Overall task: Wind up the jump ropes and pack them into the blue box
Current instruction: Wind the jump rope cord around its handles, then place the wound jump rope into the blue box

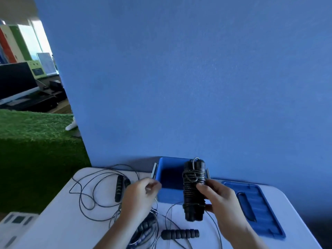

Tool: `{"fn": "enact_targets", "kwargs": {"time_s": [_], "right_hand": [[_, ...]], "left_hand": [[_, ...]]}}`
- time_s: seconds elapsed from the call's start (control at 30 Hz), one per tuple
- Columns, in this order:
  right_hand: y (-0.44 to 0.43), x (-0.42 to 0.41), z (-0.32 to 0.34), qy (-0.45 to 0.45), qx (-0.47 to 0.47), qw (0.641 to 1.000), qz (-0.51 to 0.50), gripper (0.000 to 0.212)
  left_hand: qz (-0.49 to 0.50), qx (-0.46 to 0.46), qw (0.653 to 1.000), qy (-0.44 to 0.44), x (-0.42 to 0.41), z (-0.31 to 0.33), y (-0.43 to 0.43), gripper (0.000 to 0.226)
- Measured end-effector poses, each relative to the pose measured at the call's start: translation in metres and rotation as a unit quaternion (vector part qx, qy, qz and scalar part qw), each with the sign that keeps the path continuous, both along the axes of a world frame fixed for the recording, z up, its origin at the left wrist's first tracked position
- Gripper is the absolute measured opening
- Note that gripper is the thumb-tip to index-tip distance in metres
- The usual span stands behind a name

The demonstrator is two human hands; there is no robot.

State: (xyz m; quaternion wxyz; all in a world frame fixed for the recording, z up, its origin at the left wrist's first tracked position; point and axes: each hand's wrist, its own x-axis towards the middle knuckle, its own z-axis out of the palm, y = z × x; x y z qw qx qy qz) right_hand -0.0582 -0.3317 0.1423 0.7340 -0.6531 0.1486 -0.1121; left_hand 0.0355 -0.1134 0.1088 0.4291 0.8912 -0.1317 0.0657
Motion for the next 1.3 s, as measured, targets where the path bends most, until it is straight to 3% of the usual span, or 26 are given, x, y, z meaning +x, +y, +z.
{"fn": "enact_targets", "kwargs": {"time_s": [0.2,0.37,0.43,0.53,0.63,0.93,1.13,1.3], "right_hand": [[0.012,0.037,-0.012,0.021,0.015,0.999,-0.032,0.014],[0.01,0.069,-0.028,0.048,0.04,0.997,-0.046,0.012],[0.005,0.083,-0.038,0.062,0.046,0.996,-0.05,0.013],[-0.002,0.104,-0.051,0.082,0.048,0.994,-0.05,0.013],[-0.007,0.124,-0.062,0.098,0.066,0.992,-0.046,0.012],[-0.019,0.176,-0.095,0.139,0.071,0.988,-0.011,0.013],[-0.017,0.201,-0.119,0.19,0.071,0.979,0.016,0.016],[-0.011,0.221,-0.146,0.252,0.026,0.966,0.043,0.015]], "left_hand": [[-0.027,0.069,0.996,0.043,0.076,-0.03,0.017,0.013],[-0.065,0.195,0.974,0.09,0.113,-0.058,0.012,0.047],[-0.068,0.221,0.966,0.118,0.121,-0.067,0.003,0.05],[-0.027,0.218,0.962,0.163,0.13,-0.085,-0.008,0.038],[-0.046,0.237,0.95,0.196,0.138,-0.103,-0.018,0.026],[-0.002,0.205,0.96,0.189,0.134,-0.12,-0.03,0.037],[0.0,0.194,0.966,0.172,0.122,-0.128,-0.028,0.031],[-0.011,0.209,0.963,0.168,0.109,-0.134,-0.025,0.032]]}}
